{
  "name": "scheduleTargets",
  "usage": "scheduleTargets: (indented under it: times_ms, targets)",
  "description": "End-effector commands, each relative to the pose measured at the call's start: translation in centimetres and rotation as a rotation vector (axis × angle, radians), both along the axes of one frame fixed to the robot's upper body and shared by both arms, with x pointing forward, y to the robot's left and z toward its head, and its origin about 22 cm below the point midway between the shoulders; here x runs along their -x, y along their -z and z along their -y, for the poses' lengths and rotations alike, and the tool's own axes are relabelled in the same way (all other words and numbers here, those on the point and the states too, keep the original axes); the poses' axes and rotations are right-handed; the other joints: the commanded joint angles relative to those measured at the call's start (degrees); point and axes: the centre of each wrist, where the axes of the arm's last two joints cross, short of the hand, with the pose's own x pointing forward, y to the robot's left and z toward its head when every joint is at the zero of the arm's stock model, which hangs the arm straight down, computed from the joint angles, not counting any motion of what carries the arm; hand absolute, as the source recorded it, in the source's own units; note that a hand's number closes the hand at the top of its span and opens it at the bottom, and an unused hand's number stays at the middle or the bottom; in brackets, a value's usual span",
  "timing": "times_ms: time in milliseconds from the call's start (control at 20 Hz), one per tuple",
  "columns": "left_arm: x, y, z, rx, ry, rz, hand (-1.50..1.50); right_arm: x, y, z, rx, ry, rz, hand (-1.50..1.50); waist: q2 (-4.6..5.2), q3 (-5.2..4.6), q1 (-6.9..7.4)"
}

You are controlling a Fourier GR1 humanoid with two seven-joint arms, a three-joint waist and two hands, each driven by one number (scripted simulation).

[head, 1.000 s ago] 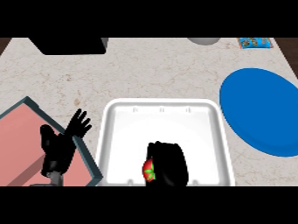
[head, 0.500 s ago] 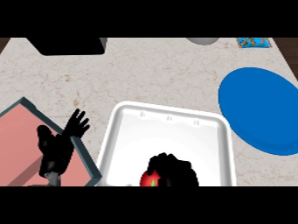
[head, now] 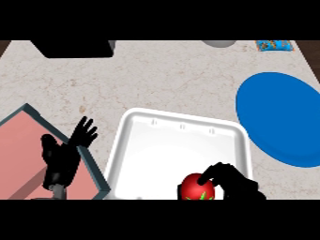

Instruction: Pick the tomato from the tray and place it in the plate

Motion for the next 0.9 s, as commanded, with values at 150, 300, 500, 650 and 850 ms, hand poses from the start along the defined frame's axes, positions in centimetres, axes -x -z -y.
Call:
scheduleTargets:
  times_ms: [150,300,500,650,850]
  targets:
    - [0.1,-0.6,-0.4,0.033,0.005,-0.012,0.00,-2.5,-1.6,6.4,-0.206,0.136,0.141,1.50,0.34,-0.10,1.12]
    - [-1.4,-1.3,1.7,0.028,0.019,-0.024,0.00,-3.7,0.8,10.1,-0.138,0.193,0.165,1.50,0.37,-0.08,0.81]
    - [-0.5,-1.0,0.3,0.029,0.011,-0.013,0.00,-7.1,1.2,14.9,-0.105,0.321,0.204,1.50,0.43,-0.04,1.43]
    - [0.0,0.4,-0.1,0.020,0.020,-0.009,0.00,-9.6,1.9,17.3,-0.106,0.352,0.225,1.50,0.48,-0.07,1.55]
    - [-0.6,0.6,0.1,0.025,0.034,-0.003,0.00,-13.8,0.5,19.9,-0.143,0.344,0.234,1.50,0.57,-0.07,1.86]
